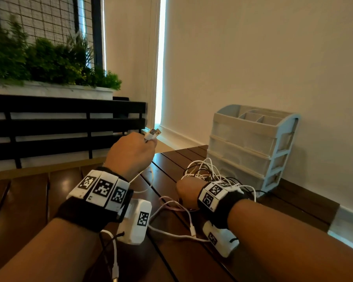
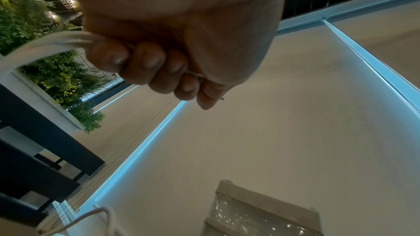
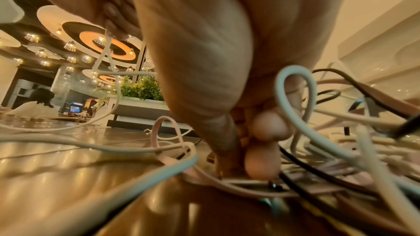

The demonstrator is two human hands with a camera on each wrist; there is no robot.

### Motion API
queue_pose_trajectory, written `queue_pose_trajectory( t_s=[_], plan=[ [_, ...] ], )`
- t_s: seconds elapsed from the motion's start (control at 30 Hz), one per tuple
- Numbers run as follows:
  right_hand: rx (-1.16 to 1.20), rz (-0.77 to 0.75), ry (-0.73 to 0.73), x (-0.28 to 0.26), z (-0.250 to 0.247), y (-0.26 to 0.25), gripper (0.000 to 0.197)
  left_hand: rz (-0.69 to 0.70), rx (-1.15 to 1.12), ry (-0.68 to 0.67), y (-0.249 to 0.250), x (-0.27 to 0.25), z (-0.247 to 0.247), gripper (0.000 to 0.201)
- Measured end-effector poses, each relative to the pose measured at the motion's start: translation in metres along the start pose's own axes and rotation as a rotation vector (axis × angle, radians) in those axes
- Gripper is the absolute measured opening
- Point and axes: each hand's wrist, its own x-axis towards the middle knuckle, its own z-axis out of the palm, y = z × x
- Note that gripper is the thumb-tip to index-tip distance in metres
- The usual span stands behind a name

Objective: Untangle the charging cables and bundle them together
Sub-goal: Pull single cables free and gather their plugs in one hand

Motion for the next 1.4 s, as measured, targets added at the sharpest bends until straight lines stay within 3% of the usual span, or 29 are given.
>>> queue_pose_trajectory(
  t_s=[0.17, 0.27, 0.37, 0.43, 0.57, 0.77, 1.03, 1.2, 1.27, 1.33, 1.4],
  plan=[
    [0.150, 0.028, 0.015, -0.009, -0.015, 0.004, 0.018, -0.033, -0.094, -0.042, 0.001, -0.002, -0.001, 0.038],
    [0.460, 0.122, 0.261, -0.023, -0.042, 0.028, 0.011, -0.058, -0.183, -0.099, 0.002, -0.001, -0.003, 0.035],
    [1.035, 0.216, 0.525, -0.042, -0.070, 0.052, 0.011, -0.091, -0.345, -0.183, 0.008, -0.003, -0.003, 0.032],
    [1.150, 0.205, 0.576, -0.052, -0.080, 0.061, 0.008, -0.131, -0.464, -0.190, 0.012, -0.005, -0.002, 0.029],
    [1.293, 0.186, 0.692, -0.058, -0.086, 0.073, 0.008, -0.108, -0.454, -0.209, 0.017, -0.009, 0.002, 0.035],
    [1.258, 0.084, 0.623, -0.064, -0.079, 0.056, 0.006, -0.032, -0.481, -0.105, 0.021, -0.012, 0.000, 0.043],
    [1.321, 0.048, 0.609, -0.054, -0.069, 0.029, 0.010, 0.001, -0.568, -0.293, 0.030, -0.028, 0.026, 0.023],
    [1.381, 0.061, 0.635, -0.050, -0.067, 0.027, 0.015, 0.062, -0.498, -0.326, 0.029, -0.031, 0.038, 0.017],
    [1.374, 0.079, 0.650, -0.049, -0.064, 0.026, 0.015, 0.070, -0.474, -0.301, 0.030, -0.031, 0.039, 0.023],
    [1.320, 0.093, 0.593, -0.050, -0.059, 0.027, 0.017, 0.056, -0.471, -0.259, 0.030, -0.029, 0.039, 0.023],
    [1.221, 0.090, 0.410, -0.051, -0.053, 0.025, 0.018, 0.026, -0.463, -0.208, 0.027, -0.025, 0.038, 0.019]
  ],
)
